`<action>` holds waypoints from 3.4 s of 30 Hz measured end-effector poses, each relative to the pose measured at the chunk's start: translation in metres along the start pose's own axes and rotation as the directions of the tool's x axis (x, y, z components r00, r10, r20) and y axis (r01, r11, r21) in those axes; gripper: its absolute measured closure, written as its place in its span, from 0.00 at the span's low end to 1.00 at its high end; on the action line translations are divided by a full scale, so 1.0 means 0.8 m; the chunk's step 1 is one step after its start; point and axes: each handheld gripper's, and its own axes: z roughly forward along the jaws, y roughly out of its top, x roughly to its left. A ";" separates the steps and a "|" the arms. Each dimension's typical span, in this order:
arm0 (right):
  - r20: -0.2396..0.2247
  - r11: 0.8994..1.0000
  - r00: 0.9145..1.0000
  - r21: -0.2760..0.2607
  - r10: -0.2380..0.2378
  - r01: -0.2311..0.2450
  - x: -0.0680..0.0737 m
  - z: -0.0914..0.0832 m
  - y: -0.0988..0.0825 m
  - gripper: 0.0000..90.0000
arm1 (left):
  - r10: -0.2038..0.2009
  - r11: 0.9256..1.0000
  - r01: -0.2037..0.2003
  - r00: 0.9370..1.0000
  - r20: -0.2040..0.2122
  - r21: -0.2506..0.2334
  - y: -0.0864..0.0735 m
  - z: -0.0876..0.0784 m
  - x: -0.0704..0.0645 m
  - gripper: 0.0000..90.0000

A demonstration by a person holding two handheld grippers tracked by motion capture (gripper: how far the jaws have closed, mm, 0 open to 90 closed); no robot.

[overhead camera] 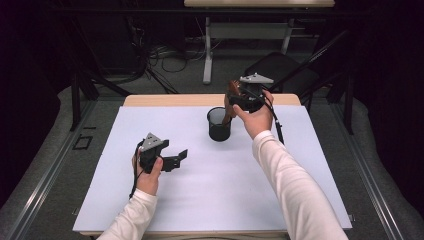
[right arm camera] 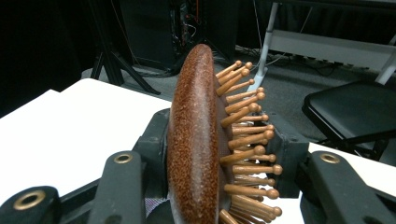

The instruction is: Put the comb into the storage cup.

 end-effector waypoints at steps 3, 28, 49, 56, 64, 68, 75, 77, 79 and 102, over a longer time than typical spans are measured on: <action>0.001 1.000 1.000 -0.002 -0.016 0.016 0.004 0.000 0.000 0.56 | 0.001 1.000 -0.001 1.000 0.002 -0.001 0.000 0.000 0.000 0.18; 0.005 0.995 0.995 -0.005 -0.103 0.103 0.020 0.002 0.003 0.56 | -0.003 1.000 0.003 1.000 0.004 -0.002 0.000 0.000 -0.001 0.18; 0.007 0.964 0.964 -0.002 -0.265 0.265 0.051 0.006 0.001 0.55 | -0.008 1.000 0.008 1.000 0.001 -0.002 0.000 0.000 0.002 0.18; 0.009 0.948 0.948 -0.006 -0.317 0.317 0.064 0.007 -0.002 0.55 | -0.010 1.000 0.010 1.000 0.000 -0.003 0.000 0.000 0.002 0.18; 0.018 0.932 0.932 -0.006 -0.363 0.363 0.077 0.009 -0.005 0.55 | -0.012 1.000 0.012 1.000 -0.001 -0.004 0.000 -0.001 0.003 0.18; 0.017 0.921 0.921 -0.004 -0.390 0.390 0.082 0.009 -0.006 0.55 | -0.012 1.000 0.012 1.000 -0.002 -0.005 0.000 -0.001 0.003 0.18; 0.019 0.908 0.908 -0.004 -0.419 0.419 0.090 0.010 -0.008 0.55 | -0.013 1.000 0.013 1.000 -0.002 -0.006 0.000 -0.001 0.003 0.18; 0.020 0.902 0.902 -0.006 -0.431 0.431 0.092 0.010 -0.009 0.55 | -0.013 1.000 0.013 1.000 -0.003 -0.006 0.000 -0.001 0.003 0.18; 0.020 0.898 0.898 -0.007 -0.440 0.440 0.094 0.010 -0.010 0.55 | -0.013 1.000 0.013 1.000 -0.001 -0.006 0.000 -0.001 0.003 0.18; 0.052 0.864 0.863 -0.014 -0.503 0.504 0.123 0.015 -0.024 0.54 | -0.033 0.999 0.033 0.999 -0.003 -0.010 0.000 -0.001 0.007 0.18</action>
